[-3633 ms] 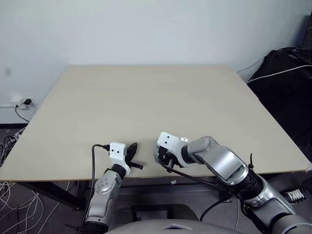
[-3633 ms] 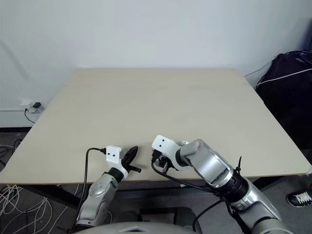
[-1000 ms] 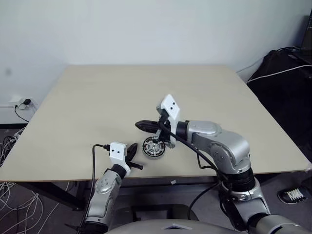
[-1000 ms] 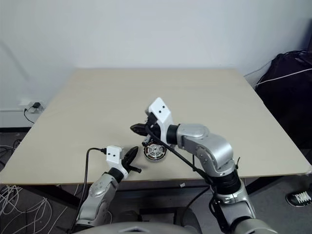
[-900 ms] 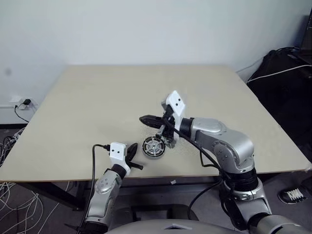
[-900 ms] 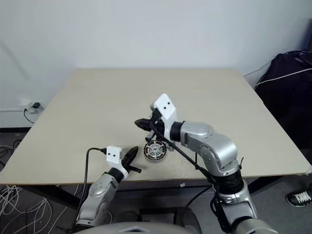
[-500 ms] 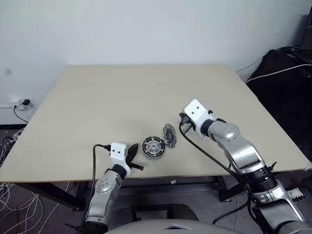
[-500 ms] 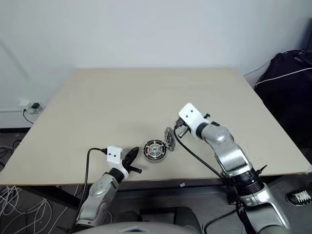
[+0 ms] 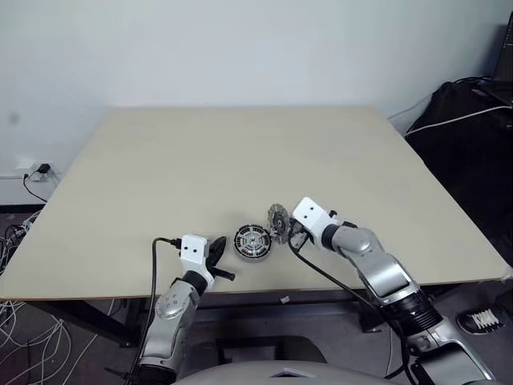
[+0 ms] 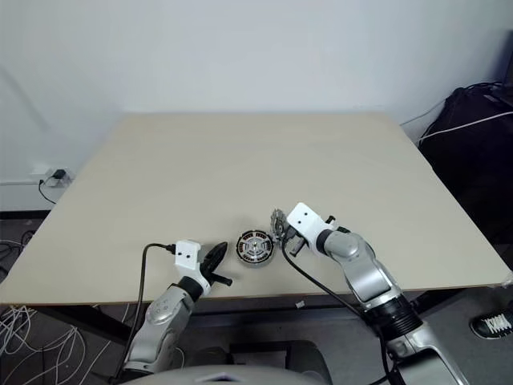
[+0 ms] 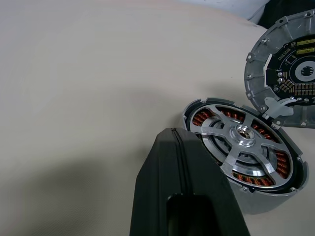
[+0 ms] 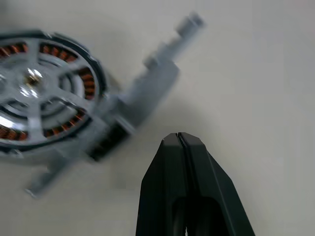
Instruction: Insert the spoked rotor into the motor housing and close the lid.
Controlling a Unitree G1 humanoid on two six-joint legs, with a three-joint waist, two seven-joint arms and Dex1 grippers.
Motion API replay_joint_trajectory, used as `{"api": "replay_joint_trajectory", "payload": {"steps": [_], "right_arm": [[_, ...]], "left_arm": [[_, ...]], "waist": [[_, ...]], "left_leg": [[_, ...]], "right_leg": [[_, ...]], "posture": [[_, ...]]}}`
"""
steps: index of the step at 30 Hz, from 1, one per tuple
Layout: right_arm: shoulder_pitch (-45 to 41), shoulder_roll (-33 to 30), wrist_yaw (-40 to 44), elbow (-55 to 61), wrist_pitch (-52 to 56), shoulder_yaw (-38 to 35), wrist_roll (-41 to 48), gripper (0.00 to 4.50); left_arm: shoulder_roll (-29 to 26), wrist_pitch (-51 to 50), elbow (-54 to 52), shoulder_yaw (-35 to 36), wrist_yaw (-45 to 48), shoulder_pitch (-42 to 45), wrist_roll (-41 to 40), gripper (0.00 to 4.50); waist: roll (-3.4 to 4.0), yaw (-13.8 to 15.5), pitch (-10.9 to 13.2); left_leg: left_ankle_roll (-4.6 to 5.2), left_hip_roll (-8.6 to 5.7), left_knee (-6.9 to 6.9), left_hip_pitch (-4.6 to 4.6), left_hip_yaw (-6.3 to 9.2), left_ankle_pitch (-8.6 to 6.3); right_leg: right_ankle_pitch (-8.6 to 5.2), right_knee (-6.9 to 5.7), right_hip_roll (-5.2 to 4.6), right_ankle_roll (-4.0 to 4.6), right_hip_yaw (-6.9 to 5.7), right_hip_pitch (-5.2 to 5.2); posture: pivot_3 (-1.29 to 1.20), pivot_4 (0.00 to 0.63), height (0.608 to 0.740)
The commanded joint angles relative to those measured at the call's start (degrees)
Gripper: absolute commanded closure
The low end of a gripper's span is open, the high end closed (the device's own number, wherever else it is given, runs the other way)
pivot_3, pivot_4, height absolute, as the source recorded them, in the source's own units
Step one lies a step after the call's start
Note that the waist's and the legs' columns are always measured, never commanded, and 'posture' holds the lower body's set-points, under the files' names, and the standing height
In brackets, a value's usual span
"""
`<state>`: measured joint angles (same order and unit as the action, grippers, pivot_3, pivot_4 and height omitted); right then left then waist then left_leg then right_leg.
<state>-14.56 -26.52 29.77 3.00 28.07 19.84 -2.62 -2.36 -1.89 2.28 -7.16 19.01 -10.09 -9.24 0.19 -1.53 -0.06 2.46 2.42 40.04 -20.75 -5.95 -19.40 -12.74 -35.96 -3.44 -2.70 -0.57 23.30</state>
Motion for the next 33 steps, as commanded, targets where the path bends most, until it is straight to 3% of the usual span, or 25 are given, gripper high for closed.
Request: {"api": "replay_joint_trajectory", "payload": {"steps": [1, 18, 33], "right_arm": [[-0.8, 1.6, 0.9, 2.1, -0.9, -0.6, 0.6, 4.48], [-2.7, 9.7, 2.5, -2.3, 0.2, 4.6, -1.9, 4.48], [-1.4, 13.0, 1.5, -4.8, -0.6, 3.7, -1.5, 4.48]], "left_arm": [[-0.2, 0.4, -1.6, 0.1, 0.6, 0.7, -0.5, 4.50], [0.0, 0.4, -1.8, 0.4, 0.5, 0.4, -0.7, 4.50], [0.1, 0.3, -2.0, 0.2, 0.4, 0.2, -0.7, 4.50]], "waist": [[0.00, 0.0, 0.0], [0.00, -0.3, 0.0], [0.02, -0.5, 0.0]], "left_leg": [[0.00, 0.00, 0.00, 0.00, 0.00, 0.00], [-0.04, 0.03, 0.00, 0.03, -0.01, 0.02], [-0.06, 0.03, 0.00, 0.20, 0.00, 0.03]], "right_leg": [[0.00, 0.00, 0.00, 0.00, 0.00, 0.00], [0.01, -0.02, 0.03, -0.01, -0.02, -0.02], [0.01, -0.03, 0.03, -0.02, -0.03, -0.19]], "posture": [[0.00, 0.000, 0.740], [0.00, 0.000, 0.740], [0.00, 0.000, 0.740]]}}
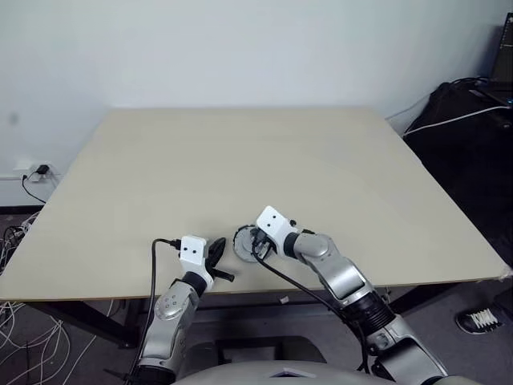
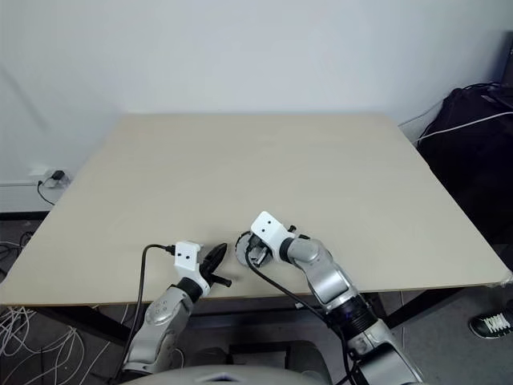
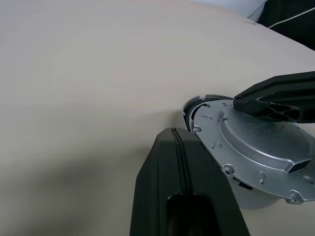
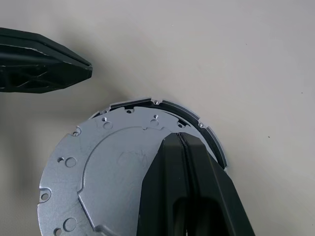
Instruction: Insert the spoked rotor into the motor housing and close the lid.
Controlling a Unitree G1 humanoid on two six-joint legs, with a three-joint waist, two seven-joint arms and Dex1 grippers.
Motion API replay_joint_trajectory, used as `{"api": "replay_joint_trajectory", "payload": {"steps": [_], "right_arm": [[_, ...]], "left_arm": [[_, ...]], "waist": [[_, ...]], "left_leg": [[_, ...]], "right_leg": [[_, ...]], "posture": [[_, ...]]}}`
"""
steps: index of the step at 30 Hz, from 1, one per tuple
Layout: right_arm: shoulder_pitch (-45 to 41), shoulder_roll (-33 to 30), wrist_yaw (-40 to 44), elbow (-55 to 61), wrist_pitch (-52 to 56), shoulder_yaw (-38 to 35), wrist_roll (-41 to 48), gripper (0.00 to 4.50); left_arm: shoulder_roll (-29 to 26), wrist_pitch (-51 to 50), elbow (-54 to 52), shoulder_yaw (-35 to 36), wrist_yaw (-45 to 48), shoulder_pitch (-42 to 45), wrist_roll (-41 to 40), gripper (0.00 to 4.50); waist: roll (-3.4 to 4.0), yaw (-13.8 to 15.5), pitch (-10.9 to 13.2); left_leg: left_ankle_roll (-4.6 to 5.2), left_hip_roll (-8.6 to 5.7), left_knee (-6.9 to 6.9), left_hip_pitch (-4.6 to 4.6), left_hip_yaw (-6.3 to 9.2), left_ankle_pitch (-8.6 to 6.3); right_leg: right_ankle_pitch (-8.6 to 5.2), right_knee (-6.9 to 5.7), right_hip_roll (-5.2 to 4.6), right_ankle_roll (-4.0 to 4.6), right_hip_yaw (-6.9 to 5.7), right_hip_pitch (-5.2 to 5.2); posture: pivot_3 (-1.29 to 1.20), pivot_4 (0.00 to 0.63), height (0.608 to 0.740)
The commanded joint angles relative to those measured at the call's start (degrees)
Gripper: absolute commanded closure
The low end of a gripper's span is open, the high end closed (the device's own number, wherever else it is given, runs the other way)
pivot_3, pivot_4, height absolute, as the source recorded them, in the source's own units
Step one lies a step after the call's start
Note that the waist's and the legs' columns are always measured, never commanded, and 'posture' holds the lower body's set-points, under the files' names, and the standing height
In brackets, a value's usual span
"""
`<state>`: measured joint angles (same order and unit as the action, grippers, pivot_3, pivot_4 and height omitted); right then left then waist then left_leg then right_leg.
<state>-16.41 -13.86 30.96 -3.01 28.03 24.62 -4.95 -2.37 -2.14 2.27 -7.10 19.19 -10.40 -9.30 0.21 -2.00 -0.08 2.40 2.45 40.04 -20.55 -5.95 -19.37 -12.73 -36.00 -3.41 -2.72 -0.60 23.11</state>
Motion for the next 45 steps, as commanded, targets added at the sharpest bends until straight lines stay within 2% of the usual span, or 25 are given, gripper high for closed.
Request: {"api": "replay_joint_trajectory", "payload": {"steps": [1, 4, 7, 13, 19, 25, 33, 45], "right_arm": [[0.7, 0.5, 1.0, 2.4, -0.9, -1.8, 2.0, 4.48], [0.8, 0.4, 3.2, 5.5, -1.4, -3.7, 5.0, 4.48], [0.2, -0.2, 5.1, 7.3, -1.3, -5.6, 7.7, 3.92], [-1.5, -1.8, 8.3, 5.5, -2.7, -7.5, 10.1, 2.01], [-2.6, -3.2, 16.1, 1.3, -7.5, -6.8, 12.7, 0.06], [-5.1, -4.4, 21.9, -3.9, -11.8, -5.2, 12.0, 0.02], [-8.0, -3.9, 24.4, -12.2, -19.9, -5.3, 10.8, 0.02], [-10.9, -4.1, 31.4, -20.0, -20.2, -4.9, 10.8, 0.02]], "left_arm": [[0.1, 0.5, -2.0, 0.2, 0.2, 0.6, -0.6, 4.50], [0.2, 0.5, -1.9, 0.2, 0.2, 0.6, -0.6, 4.50], [0.2, 0.5, -1.8, 0.2, 0.3, 0.7, -0.6, 4.50], [0.0, 0.8, -1.6, 0.1, 0.5, 1.0, -0.7, 4.50], [0.0, 0.8, -1.5, 0.2, 0.4, 1.1, -0.7, 4.50], [-0.1, 0.7, -1.7, 0.4, 0.3, 1.0, -0.7, 4.50], [-0.2, 0.8, -1.9, 0.5, 0.3, 0.9, -0.6, 4.50], [-0.8, 1.3, -2.4, 0.8, 0.1, 0.4, -0.3, 4.50]], "waist": [[0.00, 0.0, 0.0], [0.00, 0.0, 0.0], [0.00, 0.0, 0.0], [0.00, 0.0, 0.0], [0.00, 0.0, 0.0], [0.00, 0.0, 0.0], [0.00, 0.0, 0.0], [0.01, -0.1, 0.0]], "left_leg": [[0.00, 0.00, 0.00, 0.00, 0.01, 0.00], [0.00, 0.00, 0.00, -0.01, 0.03, 0.00], [0.01, 0.00, 0.00, -0.01, 0.03, 0.00], [0.01, 0.00, 0.00, -0.01, 0.05, -0.01], [0.02, -0.01, 0.00, -0.01, 0.04, -0.01], [0.02, -0.01, 0.00, 0.02, 0.05, -0.01], [0.02, -0.02, 0.00, 0.02, 0.04, -0.01], [0.01, -0.01, 0.00, 0.03, 0.04, 0.00]], "right_leg": [[0.00, 0.00, 0.00, 0.00, 0.00, -0.01], [0.00, 0.01, 0.00, 0.00, -0.01, 0.00], [0.00, 0.01, 0.00, 0.00, -0.01, 0.00], [0.00, 0.01, 0.00, 0.00, -0.02, 0.00], [0.00, 0.02, 0.00, 0.00, -0.02, -0.01], [0.01, 0.02, 0.00, -0.01, -0.02, -0.04], [0.03, 0.03, 0.00, -0.04, -0.02, -0.06], [0.16, 0.03, 0.00, -0.26, -0.02, -0.07]], "posture": [[0.00, 0.000, 0.740], [0.00, 0.000, 0.740], [0.00, 0.000, 0.740], [0.00, 0.000, 0.740], [0.00, 0.000, 0.740], [0.00, 0.000, 0.740], [0.00, 0.000, 0.740], [0.00, 0.000, 0.740]]}}
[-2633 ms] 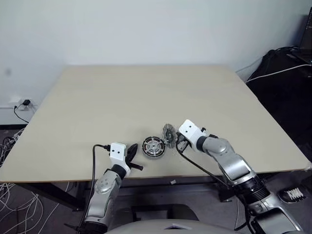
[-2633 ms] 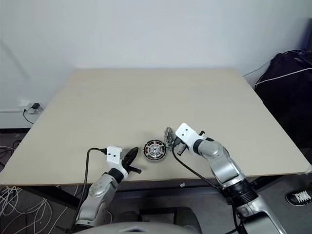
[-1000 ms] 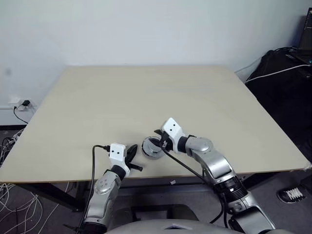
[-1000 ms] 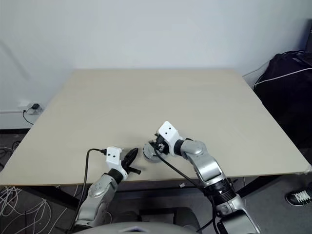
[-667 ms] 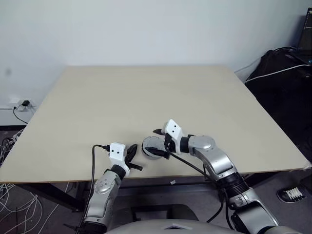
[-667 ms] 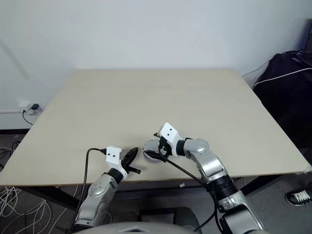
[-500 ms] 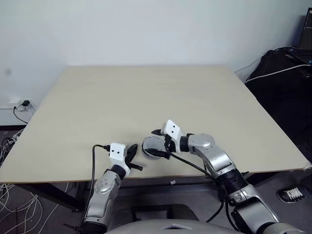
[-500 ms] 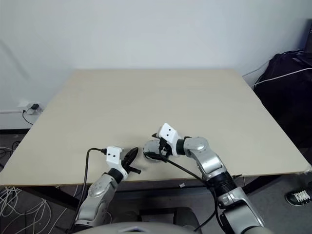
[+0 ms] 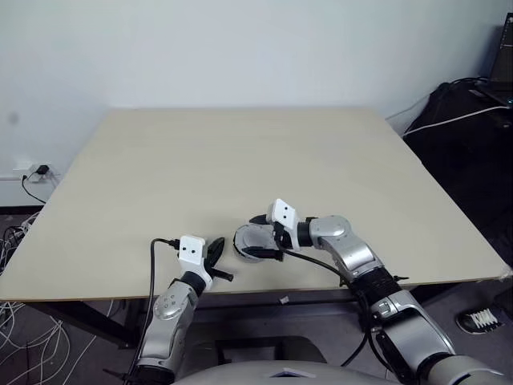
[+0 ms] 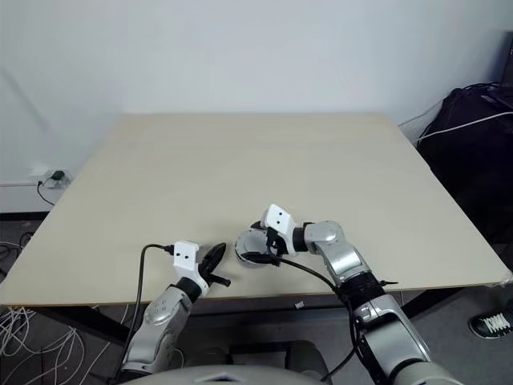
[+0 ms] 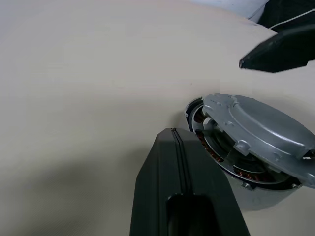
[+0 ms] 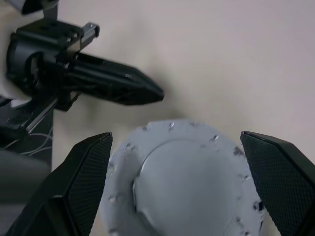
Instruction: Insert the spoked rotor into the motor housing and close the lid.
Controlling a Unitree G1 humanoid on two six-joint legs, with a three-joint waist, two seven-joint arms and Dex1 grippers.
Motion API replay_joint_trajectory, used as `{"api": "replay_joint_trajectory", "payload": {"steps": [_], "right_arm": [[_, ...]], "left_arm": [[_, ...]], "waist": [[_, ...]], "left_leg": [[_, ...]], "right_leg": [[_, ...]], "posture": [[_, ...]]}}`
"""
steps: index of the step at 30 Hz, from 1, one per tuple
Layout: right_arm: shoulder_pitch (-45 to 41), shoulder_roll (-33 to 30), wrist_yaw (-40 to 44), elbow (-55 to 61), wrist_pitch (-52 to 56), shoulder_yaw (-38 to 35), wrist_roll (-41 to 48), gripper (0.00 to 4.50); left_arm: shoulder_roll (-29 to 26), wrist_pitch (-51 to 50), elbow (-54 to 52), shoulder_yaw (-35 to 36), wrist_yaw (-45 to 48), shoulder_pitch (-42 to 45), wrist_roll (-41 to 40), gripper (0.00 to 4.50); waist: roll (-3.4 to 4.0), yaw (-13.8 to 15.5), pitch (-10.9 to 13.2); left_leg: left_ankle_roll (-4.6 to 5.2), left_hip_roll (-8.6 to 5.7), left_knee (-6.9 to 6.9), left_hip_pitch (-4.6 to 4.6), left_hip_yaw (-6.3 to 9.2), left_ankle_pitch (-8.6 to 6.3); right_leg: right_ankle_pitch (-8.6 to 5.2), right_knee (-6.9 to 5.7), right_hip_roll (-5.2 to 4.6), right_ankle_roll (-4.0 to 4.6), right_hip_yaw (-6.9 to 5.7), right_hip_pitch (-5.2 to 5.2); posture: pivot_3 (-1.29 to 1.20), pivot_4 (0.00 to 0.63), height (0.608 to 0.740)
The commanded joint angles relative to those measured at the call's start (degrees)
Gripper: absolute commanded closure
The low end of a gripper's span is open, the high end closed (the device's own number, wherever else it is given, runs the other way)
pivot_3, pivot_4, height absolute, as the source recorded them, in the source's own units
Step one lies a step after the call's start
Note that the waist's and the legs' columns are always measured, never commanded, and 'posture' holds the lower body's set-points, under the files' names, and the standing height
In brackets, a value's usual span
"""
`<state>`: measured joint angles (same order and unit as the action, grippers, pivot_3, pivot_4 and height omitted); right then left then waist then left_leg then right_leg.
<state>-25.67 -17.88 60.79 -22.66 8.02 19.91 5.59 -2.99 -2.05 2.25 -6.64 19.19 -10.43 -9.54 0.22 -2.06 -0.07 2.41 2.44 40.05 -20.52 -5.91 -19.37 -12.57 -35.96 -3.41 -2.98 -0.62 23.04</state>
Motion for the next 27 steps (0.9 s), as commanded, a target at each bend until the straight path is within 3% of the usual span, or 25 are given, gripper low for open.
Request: {"api": "replay_joint_trajectory", "payload": {"steps": [1, 21, 24, 26, 27], "right_arm": [[-1.8, 0.1, 1.8, -0.7, -0.2, -0.1, 0.1, 0.02], [-5.0, 2.7, 0.1, -10.3, 0.1, -1.5, -1.9, 0.02], [-4.9, 2.6, 0.2, -10.2, 0.7, -1.6, -1.6, 0.55], [-4.7, 2.6, 0.2, -9.9, 0.9, -1.7, -1.5, 1.16], [-4.6, 2.6, 0.2, -9.6, 1.0, -1.8, -1.4, 1.21]], "left_arm": [[-0.3, 1.3, -2.4, 0.4, 0.1, 0.4, -0.1, 4.50], [-0.6, 2.9, -2.2, 0.2, 0.0, 0.0, 0.2, 4.50], [-0.6, 2.7, -2.3, 0.2, -0.2, -0.1, 0.1, 4.50], [-0.5, 2.7, -2.4, 0.2, -0.2, -0.1, 0.1, 4.50], [-0.5, 2.6, -2.4, 0.2, -0.2, -0.1, 0.0, 4.50]], "waist": [[0.00, 0.0, 0.0], [0.03, 0.0, 0.0], [0.03, 0.0, 0.0], [0.04, 0.0, 0.0], [0.04, 0.0, 0.0]], "left_leg": [[0.00, 0.00, 0.00, 0.00, 0.00, 0.00], [-0.02, 0.00, 0.00, 0.01, -0.03, 0.01], [-0.02, 0.00, 0.00, 0.02, -0.03, 0.01], [-0.01, 0.00, 0.00, 0.02, -0.03, 0.01], [-0.01, 0.00, 0.00, 0.02, -0.03, 0.00]], "right_leg": [[0.00, 0.00, 0.00, 0.00, 0.00, 0.00], [0.02, -0.01, 0.00, -0.02, 0.00, -0.01], [0.02, -0.01, 0.00, -0.02, 0.00, -0.01], [0.02, -0.01, 0.00, -0.02, 0.00, -0.01], [0.02, -0.01, 0.00, -0.02, 0.00, -0.01]], "posture": [[0.00, 0.000, 0.740], [0.00, 0.000, 0.740], [0.00, 0.000, 0.740], [0.00, 0.000, 0.740], [0.00, 0.000, 0.740]]}}
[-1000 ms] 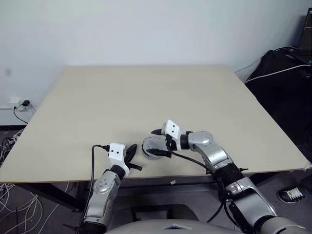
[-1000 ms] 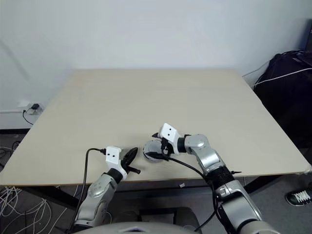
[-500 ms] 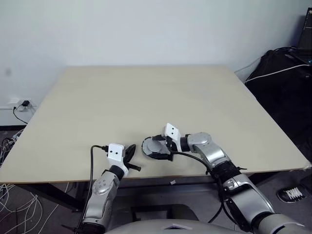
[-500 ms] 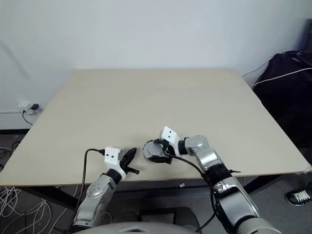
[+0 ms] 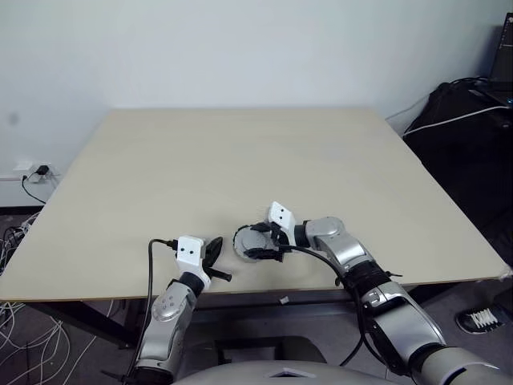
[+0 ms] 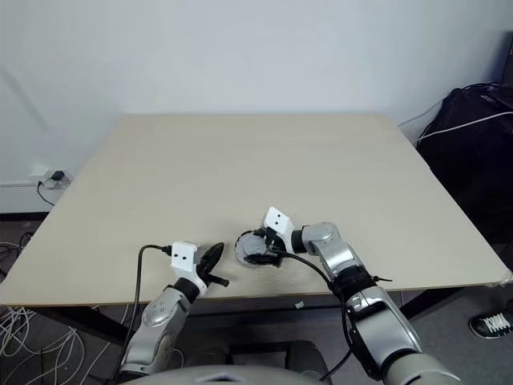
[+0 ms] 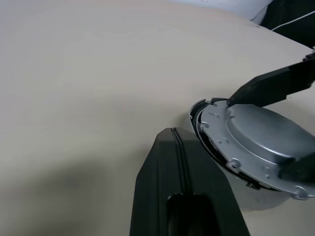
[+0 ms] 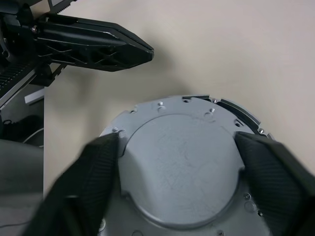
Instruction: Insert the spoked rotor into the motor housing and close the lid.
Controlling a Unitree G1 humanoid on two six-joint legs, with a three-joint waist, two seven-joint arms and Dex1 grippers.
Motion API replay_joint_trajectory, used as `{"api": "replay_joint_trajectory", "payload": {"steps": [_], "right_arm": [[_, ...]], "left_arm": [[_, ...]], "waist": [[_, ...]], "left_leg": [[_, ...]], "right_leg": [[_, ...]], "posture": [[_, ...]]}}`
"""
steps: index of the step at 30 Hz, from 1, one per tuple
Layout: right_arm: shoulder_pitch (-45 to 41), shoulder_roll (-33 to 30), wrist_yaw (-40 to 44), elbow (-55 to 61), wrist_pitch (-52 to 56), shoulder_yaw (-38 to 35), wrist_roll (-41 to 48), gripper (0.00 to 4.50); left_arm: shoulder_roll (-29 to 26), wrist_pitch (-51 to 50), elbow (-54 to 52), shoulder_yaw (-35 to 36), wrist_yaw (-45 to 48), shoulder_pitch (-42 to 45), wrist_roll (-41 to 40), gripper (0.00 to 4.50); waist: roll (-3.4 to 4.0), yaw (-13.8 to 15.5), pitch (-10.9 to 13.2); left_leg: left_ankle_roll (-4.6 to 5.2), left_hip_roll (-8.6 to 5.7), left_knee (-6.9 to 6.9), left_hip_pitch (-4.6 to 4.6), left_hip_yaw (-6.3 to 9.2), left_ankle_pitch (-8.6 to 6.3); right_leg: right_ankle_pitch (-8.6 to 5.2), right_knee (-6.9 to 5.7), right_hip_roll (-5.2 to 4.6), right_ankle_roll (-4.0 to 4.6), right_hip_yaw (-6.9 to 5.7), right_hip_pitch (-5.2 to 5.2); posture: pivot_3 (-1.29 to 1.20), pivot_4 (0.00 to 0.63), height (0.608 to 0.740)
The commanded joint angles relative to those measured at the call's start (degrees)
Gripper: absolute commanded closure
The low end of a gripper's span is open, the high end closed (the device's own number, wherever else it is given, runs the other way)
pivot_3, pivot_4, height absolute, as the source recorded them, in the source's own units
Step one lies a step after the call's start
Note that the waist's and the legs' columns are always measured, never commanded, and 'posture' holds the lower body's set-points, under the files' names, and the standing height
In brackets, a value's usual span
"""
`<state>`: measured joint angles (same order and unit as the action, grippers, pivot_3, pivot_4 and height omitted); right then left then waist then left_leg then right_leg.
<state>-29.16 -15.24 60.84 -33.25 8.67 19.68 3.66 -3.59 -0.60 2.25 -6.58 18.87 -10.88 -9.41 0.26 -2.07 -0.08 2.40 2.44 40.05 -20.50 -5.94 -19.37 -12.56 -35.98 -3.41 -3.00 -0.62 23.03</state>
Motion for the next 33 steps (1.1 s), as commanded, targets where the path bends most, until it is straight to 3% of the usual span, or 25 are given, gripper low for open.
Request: {"api": "replay_joint_trajectory", "payload": {"steps": [1, 12, 33], "right_arm": [[-0.9, -0.1, 0.1, 1.3, 0.5, -1.7, 0.7, 1.21], [3.0, 0.1, -3.3, 7.7, 1.8, -5.3, 3.7, 1.21], [7.5, 2.2, -12.8, 11.5, 4.9, -3.8, 0.8, 1.21]], "left_arm": [[0.1, 1.1, -2.4, 0.1, 0.1, 0.3, -0.1, 4.50], [0.0, 0.9, -1.9, 0.3, 0.4, 0.5, -0.5, 4.50], [0.4, 0.5, -2.0, 0.0, 0.5, 0.3, -0.6, 4.50]], "waist": [[0.01, 0.0, 0.0], [0.05, 0.2, 0.0], [0.06, 0.0, 0.0]], "left_leg": [[0.00, 0.00, 0.00, 0.00, 0.00, 0.00], [0.00, -0.01, 0.00, -0.02, 0.01, 0.00], [0.00, 0.00, 0.00, 0.00, 0.01, 0.00]], "right_leg": [[0.00, 0.00, 0.00, 0.00, 0.00, 0.00], [0.00, 0.01, -0.01, 0.00, 0.00, 0.01], [-0.01, 0.00, -0.01, 0.02, 0.00, 0.00]], "posture": [[0.00, 0.000, 0.740], [0.00, 0.000, 0.740], [0.00, 0.000, 0.740]]}}
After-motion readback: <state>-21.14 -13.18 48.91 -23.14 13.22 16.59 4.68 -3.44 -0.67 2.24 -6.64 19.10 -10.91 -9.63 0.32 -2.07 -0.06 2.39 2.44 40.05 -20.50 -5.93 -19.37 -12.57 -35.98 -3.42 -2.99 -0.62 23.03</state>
